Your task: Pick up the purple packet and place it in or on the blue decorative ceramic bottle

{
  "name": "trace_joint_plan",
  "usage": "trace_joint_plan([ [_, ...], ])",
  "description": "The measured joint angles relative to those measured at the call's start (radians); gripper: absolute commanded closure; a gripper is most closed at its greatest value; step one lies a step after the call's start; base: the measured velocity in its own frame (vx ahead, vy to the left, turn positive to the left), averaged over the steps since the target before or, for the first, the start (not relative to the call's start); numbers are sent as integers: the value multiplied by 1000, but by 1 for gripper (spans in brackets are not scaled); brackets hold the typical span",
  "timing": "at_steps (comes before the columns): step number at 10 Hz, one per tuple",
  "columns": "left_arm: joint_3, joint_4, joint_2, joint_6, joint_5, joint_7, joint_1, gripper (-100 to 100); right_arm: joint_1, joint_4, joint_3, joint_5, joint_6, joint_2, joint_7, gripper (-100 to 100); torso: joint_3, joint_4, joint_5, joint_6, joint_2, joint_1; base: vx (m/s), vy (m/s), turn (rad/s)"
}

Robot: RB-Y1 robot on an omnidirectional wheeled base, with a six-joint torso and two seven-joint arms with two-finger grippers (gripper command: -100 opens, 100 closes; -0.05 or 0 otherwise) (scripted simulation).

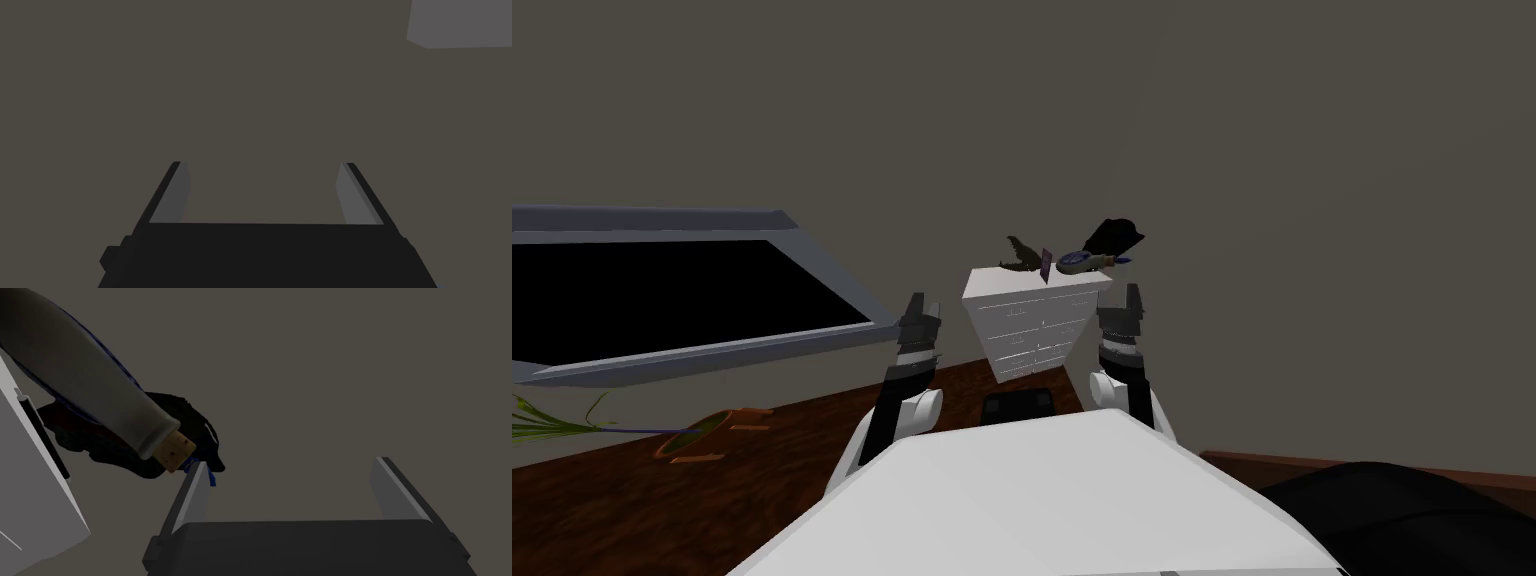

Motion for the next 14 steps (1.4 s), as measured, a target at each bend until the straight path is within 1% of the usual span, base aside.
trace_joint_plan([
  [4, 0, 0, 0, 0, 0, 0, 0, 0, 11, 3, -18, 19, 22, -111, -2, -100, 2, 1, 0, 0, 3, 1, -49, 29, 53],
  [7, 0, 0, 0, 0, 0, 0, 0, 0, 20, 1, -38, 42, 54, -190, -3, -100, 2, 1, 0, 0, 4, 2, -75, 39, 70],
  [9, 0, 0, 0, 0, 0, 0, 0, 0, 31, -2, -61, 72, 92, -251, -5, -100, 5, 2, 1, 0, 9, 4, -115, 52, 73],
  [11, 0, 0, 0, 0, 0, 0, 0, 0, 39, -4, -74, 92, 117, -295, -6, -100, 4, 1, 1, 0, 7, 3, -109, 55, 100],
  [14, 0, 0, 0, 0, 0, 0, 0, 0, 56, -5, -121, 147, 185, -386, -12, -100, 7, 3, 1, 0, 12, 5, -174, 89, 140],
])
